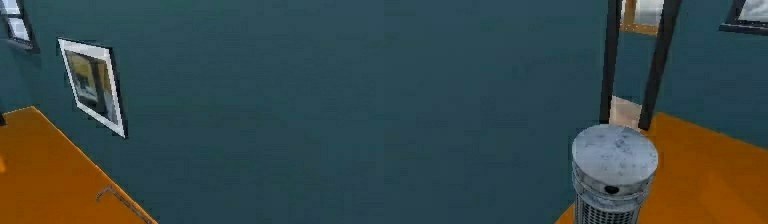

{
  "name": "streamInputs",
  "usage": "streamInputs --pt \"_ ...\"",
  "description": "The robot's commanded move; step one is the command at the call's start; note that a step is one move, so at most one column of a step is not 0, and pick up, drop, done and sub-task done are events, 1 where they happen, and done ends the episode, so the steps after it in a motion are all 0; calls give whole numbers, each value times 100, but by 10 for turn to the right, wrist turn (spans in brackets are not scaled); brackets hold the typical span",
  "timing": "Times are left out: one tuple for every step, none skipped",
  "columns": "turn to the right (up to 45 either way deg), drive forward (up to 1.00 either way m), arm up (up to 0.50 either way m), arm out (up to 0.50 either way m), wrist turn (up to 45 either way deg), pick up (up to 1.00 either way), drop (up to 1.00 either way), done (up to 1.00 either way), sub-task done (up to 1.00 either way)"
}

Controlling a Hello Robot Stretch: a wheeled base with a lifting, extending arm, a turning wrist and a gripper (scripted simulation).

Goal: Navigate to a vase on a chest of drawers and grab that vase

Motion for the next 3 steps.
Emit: streamInputs --pt "-450 0 0 0 0 0 0 0 0" --pt "-210 0 0 0 0 0 0 0 0" --pt "0 45 0 0 0 0 0 0 0"
